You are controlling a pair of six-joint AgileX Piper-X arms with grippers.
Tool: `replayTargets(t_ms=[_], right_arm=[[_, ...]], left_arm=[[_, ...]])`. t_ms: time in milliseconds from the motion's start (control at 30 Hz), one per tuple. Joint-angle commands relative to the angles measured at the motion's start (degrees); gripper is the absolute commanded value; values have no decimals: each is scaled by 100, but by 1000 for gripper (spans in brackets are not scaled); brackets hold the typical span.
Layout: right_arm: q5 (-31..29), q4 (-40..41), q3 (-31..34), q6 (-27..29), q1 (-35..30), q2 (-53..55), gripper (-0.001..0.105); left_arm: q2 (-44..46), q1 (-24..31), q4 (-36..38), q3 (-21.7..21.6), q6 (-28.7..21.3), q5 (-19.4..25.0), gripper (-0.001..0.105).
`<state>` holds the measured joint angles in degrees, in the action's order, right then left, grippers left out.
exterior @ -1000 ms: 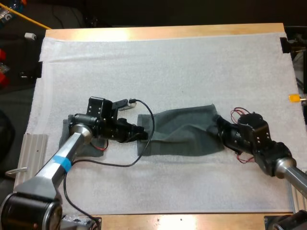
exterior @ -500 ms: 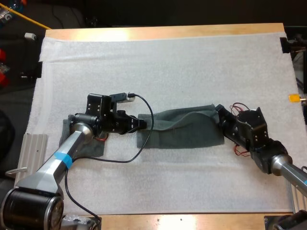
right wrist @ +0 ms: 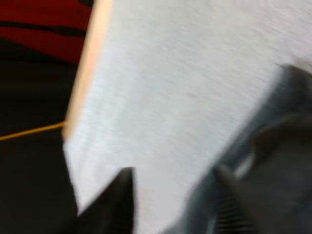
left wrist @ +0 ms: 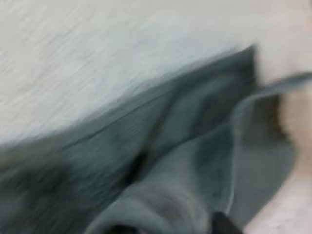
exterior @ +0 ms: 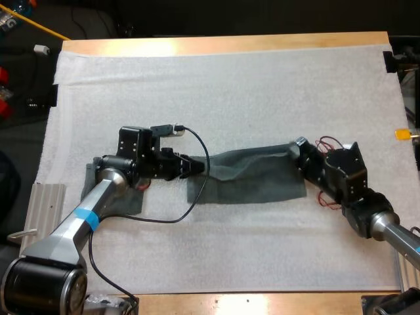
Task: Pick towel from pile, fold and stack
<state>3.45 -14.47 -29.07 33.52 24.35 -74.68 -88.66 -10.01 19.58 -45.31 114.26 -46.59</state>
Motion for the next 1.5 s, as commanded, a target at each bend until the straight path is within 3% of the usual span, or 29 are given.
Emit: replayTargets(t_ms=[0,67,200,367,633,800,900,1133,1300,1467], right_arm=[[-25,-455,-10,199,-11,12,70],[33,-933,-10,413,-11,12,70],[562,-1682,-19,858,-11,90,60],[1268,-1301,-64,1254,-11,421,58],[1352,1336,-550,2540,-11,1354,58],[1319,3015,-1094,3367,-11,1821,69],[1283,3910,-1385,3617,-11,1990,70],[534,5819,-2001,4287,-11,2062,70],[-195,6865,-2437,4854,-11,2072,70],[-345,7067,-2532,5026,-11,2062,70]], left_arm=[[23,3,-127,-55,107,-379,57],[36,3,-122,-138,126,-610,64],[310,3,-16,-209,96,-772,64],[952,3,489,-208,-212,-555,63],[2328,3,1791,-208,-681,195,63],[3104,3,2383,-208,-680,512,63],[3588,3,2745,-208,-660,716,63],[4391,3,3605,-208,-616,867,63],[4811,3,4093,-208,-616,963,63],[5118,3,4410,-208,-616,1145,63]])
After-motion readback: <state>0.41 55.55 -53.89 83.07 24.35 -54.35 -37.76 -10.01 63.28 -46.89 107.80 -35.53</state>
